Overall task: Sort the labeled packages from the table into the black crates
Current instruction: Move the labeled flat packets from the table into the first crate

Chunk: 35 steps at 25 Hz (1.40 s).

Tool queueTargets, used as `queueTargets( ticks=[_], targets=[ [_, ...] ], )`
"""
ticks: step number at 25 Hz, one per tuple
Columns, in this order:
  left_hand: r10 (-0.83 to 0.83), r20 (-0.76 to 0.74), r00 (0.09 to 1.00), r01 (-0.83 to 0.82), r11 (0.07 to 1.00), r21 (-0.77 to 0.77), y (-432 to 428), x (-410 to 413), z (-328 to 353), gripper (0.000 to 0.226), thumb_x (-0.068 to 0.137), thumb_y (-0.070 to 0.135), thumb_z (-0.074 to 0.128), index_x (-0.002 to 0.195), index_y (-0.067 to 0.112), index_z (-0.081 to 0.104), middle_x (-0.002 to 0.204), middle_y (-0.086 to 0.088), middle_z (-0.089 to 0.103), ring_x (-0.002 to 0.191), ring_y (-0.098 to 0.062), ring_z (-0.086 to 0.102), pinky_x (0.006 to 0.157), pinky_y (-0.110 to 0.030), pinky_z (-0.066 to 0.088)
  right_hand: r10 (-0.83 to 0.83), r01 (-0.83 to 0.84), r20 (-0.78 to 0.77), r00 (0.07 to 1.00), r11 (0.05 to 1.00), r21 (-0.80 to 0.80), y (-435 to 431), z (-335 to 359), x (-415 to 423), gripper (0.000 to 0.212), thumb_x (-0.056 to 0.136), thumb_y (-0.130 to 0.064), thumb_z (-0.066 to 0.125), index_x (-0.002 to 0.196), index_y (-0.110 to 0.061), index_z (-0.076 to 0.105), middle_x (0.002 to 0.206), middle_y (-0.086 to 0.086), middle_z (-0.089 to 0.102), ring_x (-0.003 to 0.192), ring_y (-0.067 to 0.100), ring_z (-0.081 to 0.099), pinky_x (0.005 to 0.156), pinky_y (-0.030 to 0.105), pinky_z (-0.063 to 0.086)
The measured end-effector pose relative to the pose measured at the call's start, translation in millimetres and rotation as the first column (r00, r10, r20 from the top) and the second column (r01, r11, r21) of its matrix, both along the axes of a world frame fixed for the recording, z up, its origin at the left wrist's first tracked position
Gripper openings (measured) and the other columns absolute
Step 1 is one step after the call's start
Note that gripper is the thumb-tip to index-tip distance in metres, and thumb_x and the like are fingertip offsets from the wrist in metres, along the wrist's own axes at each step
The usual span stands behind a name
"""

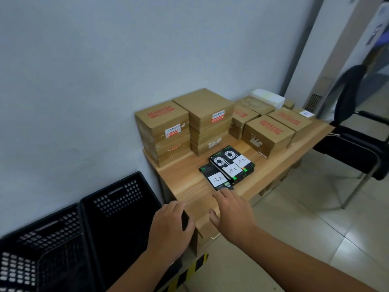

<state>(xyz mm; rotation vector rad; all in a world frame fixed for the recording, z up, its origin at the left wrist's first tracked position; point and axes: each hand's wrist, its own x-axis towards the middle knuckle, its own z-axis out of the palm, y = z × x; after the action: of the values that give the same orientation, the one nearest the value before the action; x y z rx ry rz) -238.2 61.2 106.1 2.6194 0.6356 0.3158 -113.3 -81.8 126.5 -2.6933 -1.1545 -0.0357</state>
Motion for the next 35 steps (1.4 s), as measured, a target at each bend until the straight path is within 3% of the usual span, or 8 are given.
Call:
queueTargets(
  ticks=[9, 14, 19, 23, 31, 35],
  targets=[
    [-0.043, -0.007, 0.999, 0.043, 0.998, -0.048, -8, 113, -13, 0.039, 0.096, 0.045, 0.050, 0.132, 0.029, 0.055, 0.128, 0.016, 0.054, 0.120, -0.007, 0.048, 0.105, -0.027, 0.038, -0.090, 0.089, -0.036, 0.995, 0.996, -0.031, -25, -10, 99, 0.034, 0.094, -0.045, 0.052, 0.124, -0.028, 0.057, 0.122, -0.009, 0.057, 0.116, 0.014, 0.054, 0.089, 0.029, 0.049],
    [0.008, 0.023, 1.000, -0.006, 0.997, -0.075, 11, 186, -29, 0.041, 0.097, 0.047, 0.049, 0.135, 0.031, 0.054, 0.130, 0.017, 0.052, 0.118, -0.006, 0.047, 0.102, -0.024, 0.038, -0.082, 0.079, -0.043, 0.996, 0.995, -0.065, -5, -17, 169, 0.027, 0.095, -0.043, 0.051, 0.117, -0.027, 0.058, 0.115, -0.010, 0.059, 0.107, 0.012, 0.056, 0.085, 0.028, 0.049],
    [0.038, -0.038, 0.999, -0.041, 0.996, -0.081, 24, 229, -43, 0.045, 0.096, 0.043, 0.053, 0.137, 0.026, 0.058, 0.130, 0.015, 0.054, 0.120, -0.008, 0.050, 0.101, -0.026, 0.041, -0.045, 0.037, -0.091, 0.995, 0.996, -0.083, 3, -35, 216, 0.031, 0.096, -0.044, 0.051, 0.121, -0.027, 0.057, 0.117, -0.009, 0.059, 0.110, 0.012, 0.055, 0.088, 0.027, 0.049],
    [0.080, -0.091, 0.993, -0.085, 0.995, -0.057, 26, 253, -52, 0.046, 0.095, 0.044, 0.053, 0.137, 0.026, 0.059, 0.130, 0.013, 0.054, 0.120, -0.009, 0.052, 0.100, -0.024, 0.040, 0.071, -0.083, -0.122, 0.990, 0.992, -0.100, 6, -47, 253, 0.034, 0.097, -0.043, 0.050, 0.126, -0.026, 0.055, 0.122, -0.007, 0.057, 0.114, 0.014, 0.053, 0.094, 0.029, 0.048],
    [0.335, -0.135, 0.933, -0.338, 0.941, 0.002, -16, 301, -51, 0.050, 0.096, 0.049, 0.051, 0.141, 0.028, 0.055, 0.135, 0.015, 0.052, 0.125, -0.008, 0.049, 0.107, -0.025, 0.037, 0.327, -0.337, -0.141, 0.934, 0.940, -0.052, 8, -63, 330, 0.033, 0.096, -0.043, 0.053, 0.124, -0.027, 0.055, 0.122, -0.008, 0.057, 0.112, 0.013, 0.054, 0.093, 0.028, 0.046],
    [0.412, -0.160, 0.897, -0.414, 0.910, 0.019, -32, 316, -61, 0.050, 0.097, 0.049, 0.050, 0.142, 0.027, 0.053, 0.138, 0.012, 0.052, 0.127, -0.011, 0.048, 0.108, -0.028, 0.038, 0.376, -0.388, -0.163, 0.912, 0.920, -0.049, 3, -75, 352, 0.033, 0.096, -0.043, 0.053, 0.125, -0.026, 0.055, 0.122, -0.006, 0.057, 0.111, 0.014, 0.054, 0.094, 0.029, 0.048]
  ],
)
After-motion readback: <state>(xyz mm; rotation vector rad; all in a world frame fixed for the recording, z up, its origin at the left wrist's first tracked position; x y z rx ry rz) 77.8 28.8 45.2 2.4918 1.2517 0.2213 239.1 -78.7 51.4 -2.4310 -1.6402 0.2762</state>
